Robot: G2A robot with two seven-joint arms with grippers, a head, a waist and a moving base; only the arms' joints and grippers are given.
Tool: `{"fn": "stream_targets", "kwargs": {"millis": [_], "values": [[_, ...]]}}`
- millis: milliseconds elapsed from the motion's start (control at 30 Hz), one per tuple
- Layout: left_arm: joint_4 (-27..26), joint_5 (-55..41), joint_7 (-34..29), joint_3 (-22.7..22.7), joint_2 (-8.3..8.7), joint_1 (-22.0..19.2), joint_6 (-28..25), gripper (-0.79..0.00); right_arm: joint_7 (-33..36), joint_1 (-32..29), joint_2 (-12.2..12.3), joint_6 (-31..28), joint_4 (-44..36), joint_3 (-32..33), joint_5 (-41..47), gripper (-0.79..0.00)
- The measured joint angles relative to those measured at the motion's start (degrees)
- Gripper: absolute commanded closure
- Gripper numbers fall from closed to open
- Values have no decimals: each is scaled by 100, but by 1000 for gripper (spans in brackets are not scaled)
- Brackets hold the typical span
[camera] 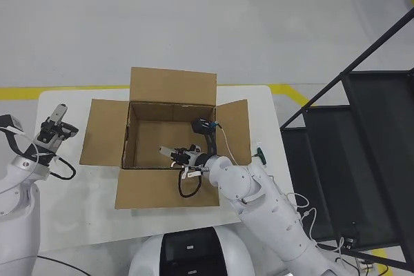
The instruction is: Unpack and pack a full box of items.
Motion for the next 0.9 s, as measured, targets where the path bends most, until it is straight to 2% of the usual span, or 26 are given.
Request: {"fn": "stream_targets", "kwargs": {"millis": [267,300,467,500,533,900], "values": [[0,0,0,0,0,0,0,-785,0,0,0,0,0,0,0,-785],[0,0,0,0,0,0,0,-785,0,0,0,0,0,0,0,0],[0,0,0,0,0,0,0,-785,0,0,0,0,0,0,0,0],[0,0,0,0,0,0,0,-785,0,0,0,0,0,0,0,-499],[0,0,0,0,0,0,0,-785,0,0,0,0,0,0,0,-785],[0,0,0,0,0,0,0,-785,0,0,0,0,1,0,-1,-785]]}}
